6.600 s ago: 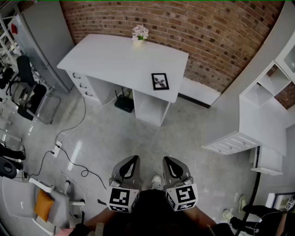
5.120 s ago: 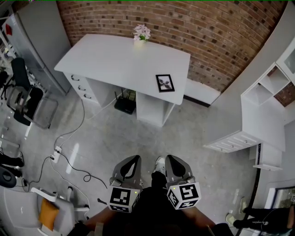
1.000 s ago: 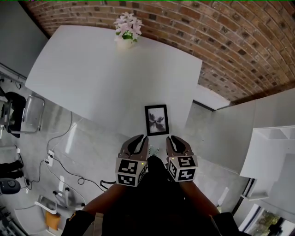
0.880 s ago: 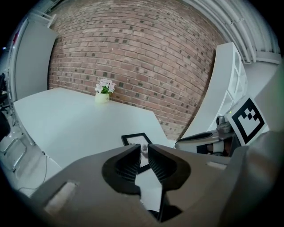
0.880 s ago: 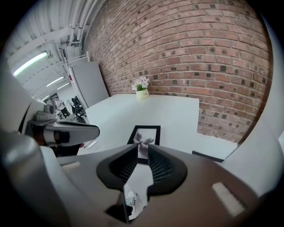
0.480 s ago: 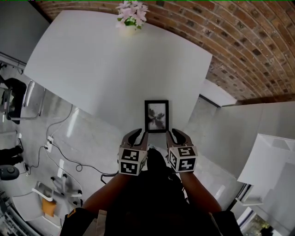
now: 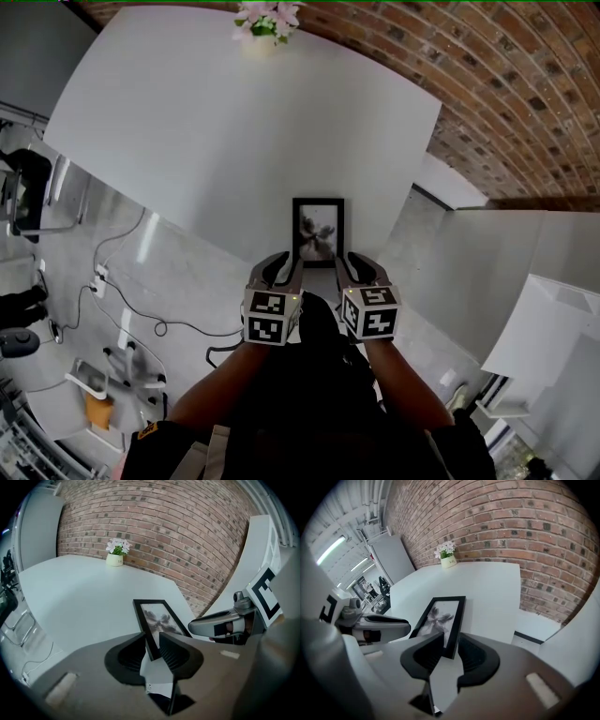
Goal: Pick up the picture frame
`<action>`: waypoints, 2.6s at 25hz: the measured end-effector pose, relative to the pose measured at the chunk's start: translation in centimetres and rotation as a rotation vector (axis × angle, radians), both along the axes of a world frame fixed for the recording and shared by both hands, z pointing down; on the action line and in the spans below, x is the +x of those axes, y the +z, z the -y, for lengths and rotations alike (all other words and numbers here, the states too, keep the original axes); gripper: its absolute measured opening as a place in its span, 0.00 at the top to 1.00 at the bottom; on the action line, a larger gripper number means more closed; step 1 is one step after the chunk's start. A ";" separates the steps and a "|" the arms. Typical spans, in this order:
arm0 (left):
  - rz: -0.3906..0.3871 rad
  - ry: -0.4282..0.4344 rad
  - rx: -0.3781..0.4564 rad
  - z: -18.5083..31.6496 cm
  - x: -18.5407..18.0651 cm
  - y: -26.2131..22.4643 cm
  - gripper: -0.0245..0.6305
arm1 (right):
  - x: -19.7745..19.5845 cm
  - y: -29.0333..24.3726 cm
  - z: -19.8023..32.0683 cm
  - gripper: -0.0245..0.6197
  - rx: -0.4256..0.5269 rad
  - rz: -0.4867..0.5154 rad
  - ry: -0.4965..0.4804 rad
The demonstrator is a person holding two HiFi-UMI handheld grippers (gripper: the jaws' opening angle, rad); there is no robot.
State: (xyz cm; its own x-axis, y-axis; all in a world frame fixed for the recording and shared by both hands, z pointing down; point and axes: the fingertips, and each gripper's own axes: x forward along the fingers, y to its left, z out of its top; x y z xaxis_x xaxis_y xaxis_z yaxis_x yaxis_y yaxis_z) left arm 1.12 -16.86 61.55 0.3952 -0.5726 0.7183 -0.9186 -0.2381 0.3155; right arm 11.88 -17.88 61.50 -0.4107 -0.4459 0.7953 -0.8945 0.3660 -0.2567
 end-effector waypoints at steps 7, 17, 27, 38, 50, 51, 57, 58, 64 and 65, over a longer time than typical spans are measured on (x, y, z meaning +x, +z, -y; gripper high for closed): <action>0.004 -0.006 -0.022 0.3 0.0 0.8 0.81 | -0.3 0.6 0.2 0.80 -0.026 0.013 -0.006; -0.004 -0.024 -0.055 0.6 0.3 1.8 0.81 | -0.4 1.4 0.2 0.80 -0.050 0.027 -0.006; -0.012 -0.024 -0.077 0.7 0.7 2.2 0.80 | -0.6 2.1 0.1 0.80 -0.079 0.048 0.005; -0.046 -0.051 -0.099 0.7 0.8 2.5 0.80 | -0.7 2.1 0.2 0.81 -0.091 0.059 0.031; -0.094 -0.077 -0.059 1.2 0.1 -0.1 0.81 | -1.4 -0.8 0.7 0.82 -0.024 0.092 0.059; -0.095 -0.078 -0.049 1.3 -0.1 -0.6 0.81 | -1.5 -1.2 0.7 0.82 -0.015 0.096 0.061; -0.101 -0.073 0.022 1.5 -1.2 -4.1 0.81 | -2.5 -4.8 0.6 0.83 0.061 0.123 0.078; -0.102 -0.072 0.033 1.5 -1.4 -4.7 0.81 | -2.7 -5.5 0.6 0.83 0.076 0.127 0.080; -0.102 -0.064 0.104 0.6 -2.9 -8.6 0.82 | -4.1 -9.5 -0.6 0.83 0.153 0.144 0.099; -0.102 -0.063 0.117 0.4 -3.2 -9.2 0.82 | -4.3 -10.1 -0.9 0.83 0.164 0.146 0.102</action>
